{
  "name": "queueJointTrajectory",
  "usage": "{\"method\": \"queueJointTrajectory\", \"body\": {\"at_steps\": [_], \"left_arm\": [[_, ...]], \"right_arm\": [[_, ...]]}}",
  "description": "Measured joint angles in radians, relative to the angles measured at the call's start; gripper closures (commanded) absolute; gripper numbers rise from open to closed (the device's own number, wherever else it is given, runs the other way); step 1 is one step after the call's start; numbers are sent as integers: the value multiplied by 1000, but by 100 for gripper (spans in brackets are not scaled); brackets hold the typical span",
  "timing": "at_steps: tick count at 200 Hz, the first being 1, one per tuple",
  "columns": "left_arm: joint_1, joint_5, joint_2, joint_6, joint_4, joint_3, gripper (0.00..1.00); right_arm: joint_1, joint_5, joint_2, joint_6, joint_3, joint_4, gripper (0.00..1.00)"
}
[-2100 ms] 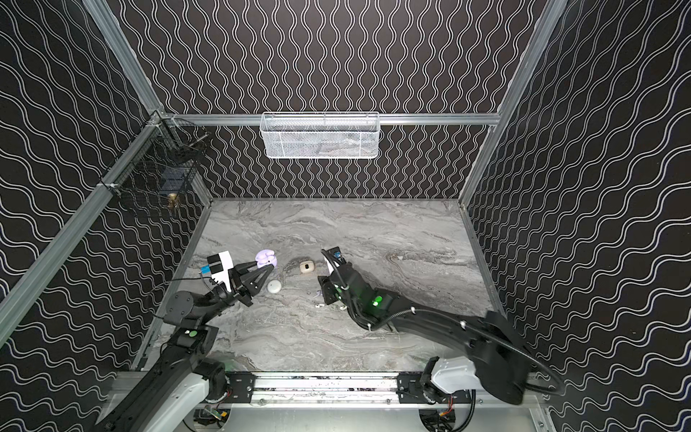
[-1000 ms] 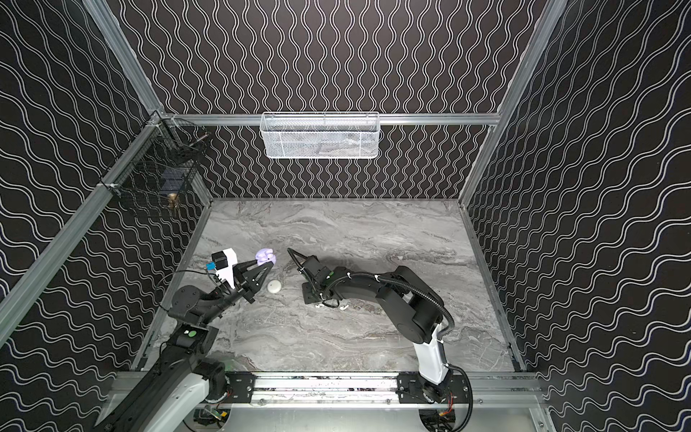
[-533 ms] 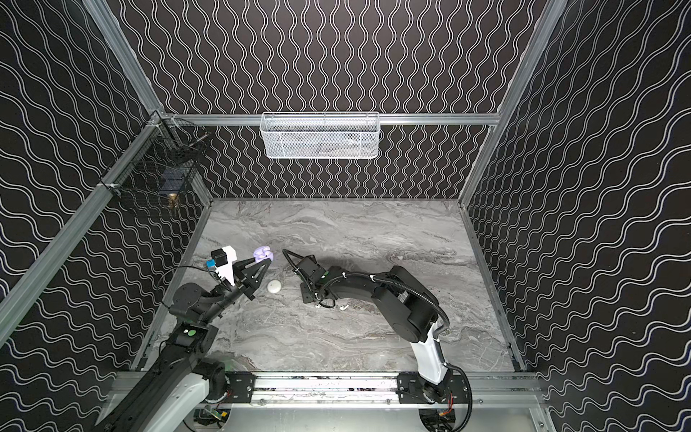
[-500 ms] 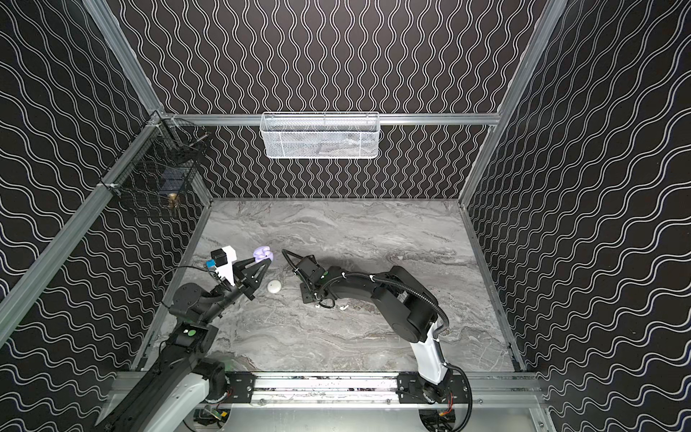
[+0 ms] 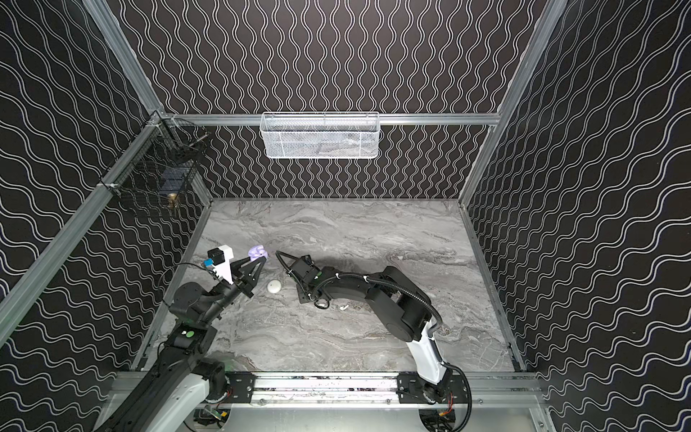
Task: Insert the wireless bluetooth earbuds into the charging case
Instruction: 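Lower the right gripper and close on the second lilac earbud, then lift the lilac earbud and carry it toward the case in the left gripper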
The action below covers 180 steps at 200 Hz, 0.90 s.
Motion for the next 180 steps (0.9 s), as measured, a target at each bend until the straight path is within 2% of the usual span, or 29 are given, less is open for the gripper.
{"method": "queueJointTrajectory", "body": {"at_steps": [57, 119, 146, 180], "left_arm": [[1, 30, -2, 0, 16, -8, 100], [2, 108, -2, -4, 107, -33, 100], [2, 163, -4, -12, 175, -53, 100], [2, 228, -5, -40, 273, -78, 100]], "right_arm": [[6, 39, 11, 6, 11, -10, 80], [8, 34, -18, 11, -10, -20, 84], [9, 60, -126, 16, -54, -31, 86], [26, 150, -374, 24, -135, -23, 87]]}}
